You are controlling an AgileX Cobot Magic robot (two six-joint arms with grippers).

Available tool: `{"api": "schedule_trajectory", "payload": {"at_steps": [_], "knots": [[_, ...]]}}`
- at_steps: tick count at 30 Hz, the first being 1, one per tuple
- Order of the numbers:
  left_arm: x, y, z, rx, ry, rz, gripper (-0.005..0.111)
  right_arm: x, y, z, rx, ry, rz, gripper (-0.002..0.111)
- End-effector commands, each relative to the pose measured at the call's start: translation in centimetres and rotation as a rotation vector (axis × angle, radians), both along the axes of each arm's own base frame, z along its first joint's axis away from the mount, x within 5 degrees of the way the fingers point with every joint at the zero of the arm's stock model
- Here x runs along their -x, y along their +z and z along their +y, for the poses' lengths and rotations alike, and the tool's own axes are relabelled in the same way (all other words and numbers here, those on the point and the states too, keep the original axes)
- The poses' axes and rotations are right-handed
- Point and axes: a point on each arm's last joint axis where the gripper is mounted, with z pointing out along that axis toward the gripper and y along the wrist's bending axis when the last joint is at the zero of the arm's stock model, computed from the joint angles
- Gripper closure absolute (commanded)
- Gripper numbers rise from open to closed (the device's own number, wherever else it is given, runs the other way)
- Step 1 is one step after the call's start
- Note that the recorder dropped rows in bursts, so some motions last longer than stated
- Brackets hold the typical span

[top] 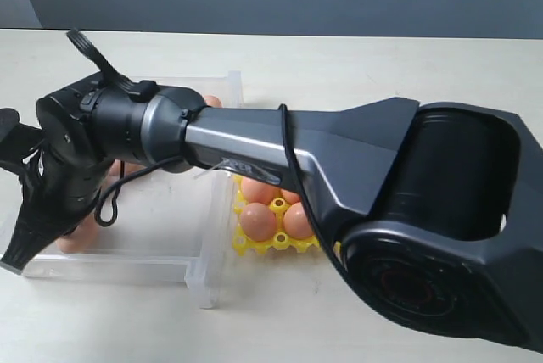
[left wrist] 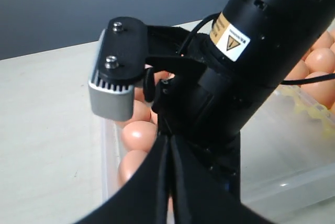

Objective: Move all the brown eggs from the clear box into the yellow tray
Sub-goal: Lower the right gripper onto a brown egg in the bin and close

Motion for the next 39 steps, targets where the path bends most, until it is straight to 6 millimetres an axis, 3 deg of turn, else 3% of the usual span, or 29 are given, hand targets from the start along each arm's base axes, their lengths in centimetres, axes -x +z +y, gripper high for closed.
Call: {"api": "schedule_trajectory", "payload": {"at_steps": [1,3,11,23,30,39], "knots": [[0.0,0.0,0.0,0.004,-0.001,-0.011,0.106,-0.3,-1.1,0.3,-0.008,-0.031,-0.007,0.055],[0.0,0.0,0.0,0.004,-0.001,-0.011,0.106,-0.4,-1.3,0.3,-0.013,-0.064,0.002,0.046],[0.0,0.0,0.0,0.004,-0.001,-0.011,0.106,-0.4,-1.6,0.2,0.008,-0.067,0.005,0.071],[0.0,0.0,0.0,0.004,-0.001,-0.011,0.106,-0.1,-1.8,-0.6,0.104,-0.089,0.054,0.071],[0.0,0.0,0.0,0.004,-0.001,-0.011,0.106,-0.9,-1.1,-1.4,0.157,-0.198,-0.006,0.046],[0.0,0.0,0.0,0.004,-0.001,-0.011,0.106,-0.6,-1.5,-2.5,0.282,-0.225,0.031,0.046]]}}
